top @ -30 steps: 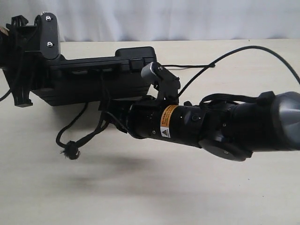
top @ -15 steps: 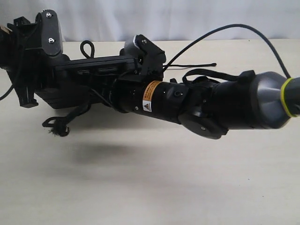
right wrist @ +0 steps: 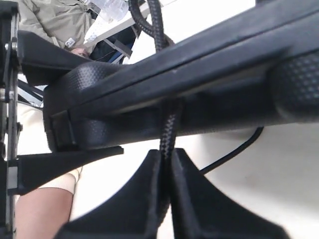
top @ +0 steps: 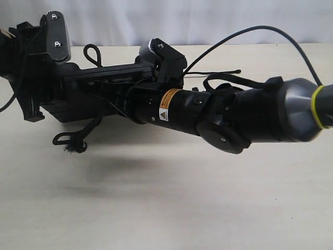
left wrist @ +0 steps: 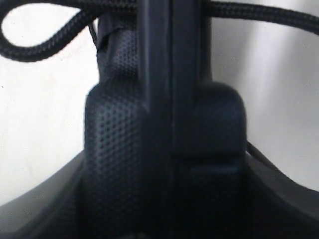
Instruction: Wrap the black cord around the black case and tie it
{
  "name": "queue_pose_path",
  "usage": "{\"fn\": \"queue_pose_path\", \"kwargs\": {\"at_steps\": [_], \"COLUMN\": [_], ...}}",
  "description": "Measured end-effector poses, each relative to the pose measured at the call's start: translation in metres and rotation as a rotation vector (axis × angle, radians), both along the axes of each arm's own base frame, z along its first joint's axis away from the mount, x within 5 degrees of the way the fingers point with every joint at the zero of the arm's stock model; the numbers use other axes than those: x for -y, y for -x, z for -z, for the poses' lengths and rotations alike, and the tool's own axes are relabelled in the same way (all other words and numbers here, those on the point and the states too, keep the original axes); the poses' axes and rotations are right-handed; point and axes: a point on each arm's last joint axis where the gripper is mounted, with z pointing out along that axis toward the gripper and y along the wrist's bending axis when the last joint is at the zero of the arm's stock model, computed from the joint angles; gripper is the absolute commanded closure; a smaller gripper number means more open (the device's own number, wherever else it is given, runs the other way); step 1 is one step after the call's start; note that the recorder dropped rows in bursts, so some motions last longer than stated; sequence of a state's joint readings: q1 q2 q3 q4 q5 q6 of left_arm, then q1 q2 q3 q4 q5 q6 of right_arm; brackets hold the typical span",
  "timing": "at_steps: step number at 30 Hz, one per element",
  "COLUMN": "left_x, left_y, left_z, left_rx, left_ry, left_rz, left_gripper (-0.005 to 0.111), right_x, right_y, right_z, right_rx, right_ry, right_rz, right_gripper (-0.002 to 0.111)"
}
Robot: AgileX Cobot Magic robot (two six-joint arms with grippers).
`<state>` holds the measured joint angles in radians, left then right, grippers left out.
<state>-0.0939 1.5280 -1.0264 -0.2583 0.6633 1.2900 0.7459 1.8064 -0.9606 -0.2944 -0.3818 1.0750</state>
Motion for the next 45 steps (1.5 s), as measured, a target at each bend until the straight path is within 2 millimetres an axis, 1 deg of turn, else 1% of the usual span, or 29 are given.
{"fn": "queue_pose_path", "kwargs": {"at_steps": [16,17,22,23,25,28,30,32,34,36,38,41,42,45], "left_x": [0.0,0.0,0.0,0.0,0.0,0.001,0.003,0.009,0.015,0.016,0.016,0.015,0.015,0.011], "left_y": [0.0,0.0,0.002,0.003,0.003,0.001,-0.001,-0.002,-0.001,0.0,-0.001,-0.008,-0.011,-0.027], "left_z": [0.0,0.0,0.003,0.004,0.003,0.002,-0.006,-0.02,-0.053,-0.066,-0.068,-0.064,-0.062,-0.045], "left_rx": [0.002,0.002,-0.029,-0.032,-0.03,-0.02,-0.025,-0.021,0.062,0.101,0.104,0.094,0.091,0.021], "left_ry": [0.003,0.003,0.003,0.005,0.007,0.012,0.045,0.119,0.237,0.276,0.321,0.37,0.388,0.453], "left_rz": [-0.003,-0.003,0.002,0.001,0.0,-0.004,-0.008,-0.019,-0.043,-0.063,-0.129,-0.222,-0.257,-0.4], "left_gripper": [0.046,0.044,0.016,0.013,0.009,0.01,0.01,0.01,0.01,0.01,0.01,0.01,0.01,0.01], "right_x": [0.0,0.0,0.0,0.0,0.0,0.0,0.0,0.0,0.0,0.0,0.0,0.0,0.0,0.0], "right_y": [0.0,0.0,0.0,0.0,0.0,0.0,0.0,0.0,0.0,0.0,0.0,0.0,0.0,0.0], "right_z": [0.0,0.0,0.0,0.0,0.0,0.0,0.001,0.001,0.001,0.002,0.002,0.002,0.002,0.002], "right_rx": [0.022,0.022,0.023,0.022,0.02,0.02,0.018,0.018,0.014,0.011,0.011,0.011,0.011,0.011], "right_ry": [0.015,0.015,0.016,0.018,0.02,0.02,0.023,0.022,0.032,0.037,0.037,0.037,0.037,0.037], "right_rz": [-0.006,-0.006,-0.007,-0.006,-0.006,-0.006,-0.005,-0.005,-0.006,-0.004,-0.004,-0.004,-0.004,-0.004], "right_gripper": [0.104,0.104,0.104,0.104,0.104,0.104,0.104,0.104,0.104,0.104,0.104,0.104,0.104,0.104]}}
